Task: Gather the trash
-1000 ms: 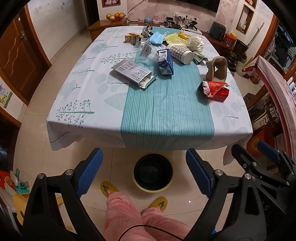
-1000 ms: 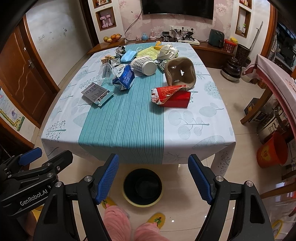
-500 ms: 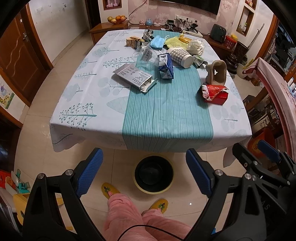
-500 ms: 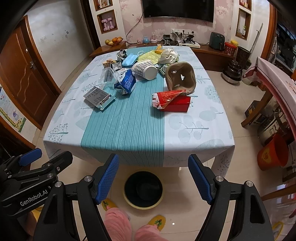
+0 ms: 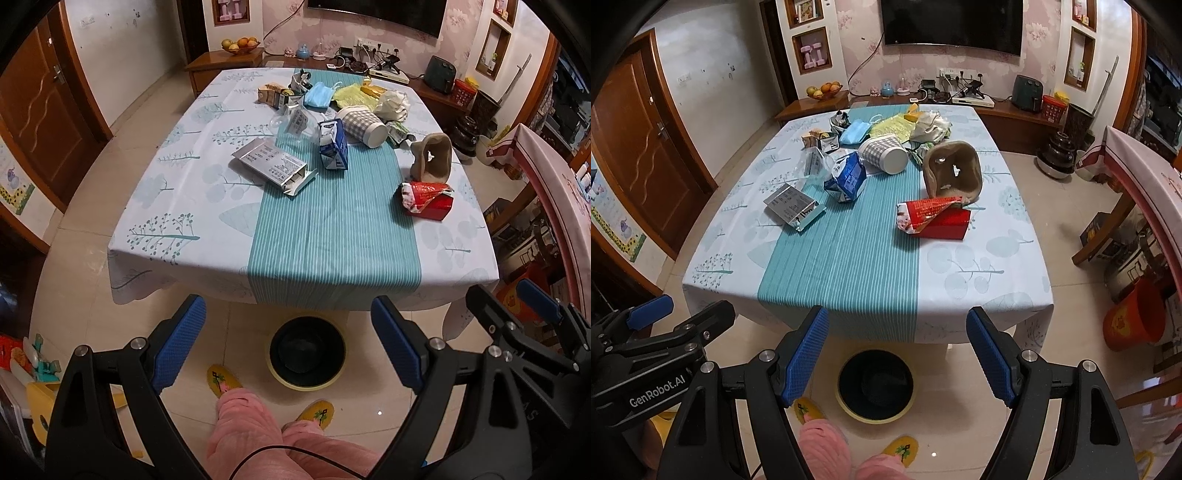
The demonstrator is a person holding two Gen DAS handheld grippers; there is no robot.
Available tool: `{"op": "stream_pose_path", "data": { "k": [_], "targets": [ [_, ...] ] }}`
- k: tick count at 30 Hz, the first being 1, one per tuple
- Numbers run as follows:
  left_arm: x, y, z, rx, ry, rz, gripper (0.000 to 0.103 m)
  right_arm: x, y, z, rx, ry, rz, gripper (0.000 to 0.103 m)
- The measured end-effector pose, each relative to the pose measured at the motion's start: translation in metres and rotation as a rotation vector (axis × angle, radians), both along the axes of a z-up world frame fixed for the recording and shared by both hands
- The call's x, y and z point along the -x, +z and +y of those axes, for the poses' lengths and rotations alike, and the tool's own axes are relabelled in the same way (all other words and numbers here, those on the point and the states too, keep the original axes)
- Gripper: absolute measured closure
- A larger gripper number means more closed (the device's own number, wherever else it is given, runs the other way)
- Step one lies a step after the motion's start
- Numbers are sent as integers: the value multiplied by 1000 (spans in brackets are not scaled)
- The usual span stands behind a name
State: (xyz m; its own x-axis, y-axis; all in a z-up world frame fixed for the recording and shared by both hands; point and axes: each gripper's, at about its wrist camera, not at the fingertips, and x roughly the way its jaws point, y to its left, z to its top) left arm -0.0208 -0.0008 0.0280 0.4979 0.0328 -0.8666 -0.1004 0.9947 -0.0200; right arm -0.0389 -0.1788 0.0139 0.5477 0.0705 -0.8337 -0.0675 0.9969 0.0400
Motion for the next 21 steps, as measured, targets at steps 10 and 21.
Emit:
{"op": "stream_pose_path", "data": {
  "k": [10, 21],
  "targets": [
    [-5, 23, 5, -28, 16, -23, 13, -7, 17, 1, -25, 4, -36, 24],
    [-46, 27, 38, 18, 52, -23, 14, -45, 15, 7, -14, -20, -23, 28]
  ]
}}
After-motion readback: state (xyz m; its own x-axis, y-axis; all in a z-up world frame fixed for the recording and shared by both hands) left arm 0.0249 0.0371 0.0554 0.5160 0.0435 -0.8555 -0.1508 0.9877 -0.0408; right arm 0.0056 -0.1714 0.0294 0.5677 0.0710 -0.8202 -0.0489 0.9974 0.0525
